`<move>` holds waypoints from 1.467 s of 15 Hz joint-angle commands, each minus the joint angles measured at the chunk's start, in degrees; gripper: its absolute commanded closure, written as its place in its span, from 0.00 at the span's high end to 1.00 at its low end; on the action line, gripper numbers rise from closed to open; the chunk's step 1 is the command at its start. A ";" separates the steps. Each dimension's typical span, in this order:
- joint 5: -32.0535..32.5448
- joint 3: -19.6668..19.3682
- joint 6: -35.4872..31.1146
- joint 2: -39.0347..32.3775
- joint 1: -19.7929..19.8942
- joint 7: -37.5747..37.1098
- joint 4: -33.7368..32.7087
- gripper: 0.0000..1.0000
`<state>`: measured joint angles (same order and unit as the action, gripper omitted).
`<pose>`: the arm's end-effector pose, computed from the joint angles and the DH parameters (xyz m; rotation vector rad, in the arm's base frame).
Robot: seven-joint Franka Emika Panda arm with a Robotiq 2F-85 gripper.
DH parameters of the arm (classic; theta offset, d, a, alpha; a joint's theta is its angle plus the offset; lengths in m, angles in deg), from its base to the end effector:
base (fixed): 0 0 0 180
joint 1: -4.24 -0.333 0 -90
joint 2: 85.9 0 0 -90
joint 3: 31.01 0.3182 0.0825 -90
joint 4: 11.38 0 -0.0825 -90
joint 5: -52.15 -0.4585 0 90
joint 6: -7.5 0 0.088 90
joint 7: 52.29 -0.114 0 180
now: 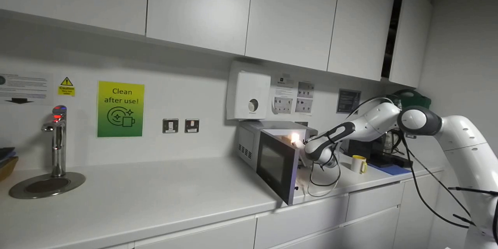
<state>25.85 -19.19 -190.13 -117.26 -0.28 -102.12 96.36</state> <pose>0.7210 0.1400 0.2784 -1.9097 1.2865 -0.9069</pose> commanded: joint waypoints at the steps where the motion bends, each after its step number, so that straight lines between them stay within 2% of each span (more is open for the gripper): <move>1: -0.86 -0.09 0.12 0.02 -0.26 0.70 -0.18 0.02; 22: -1.21 -0.72 -0.88 2.05 -1.86 1.44 1.89 0.01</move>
<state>25.85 -19.19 -190.25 -118.12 -0.91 -102.12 96.32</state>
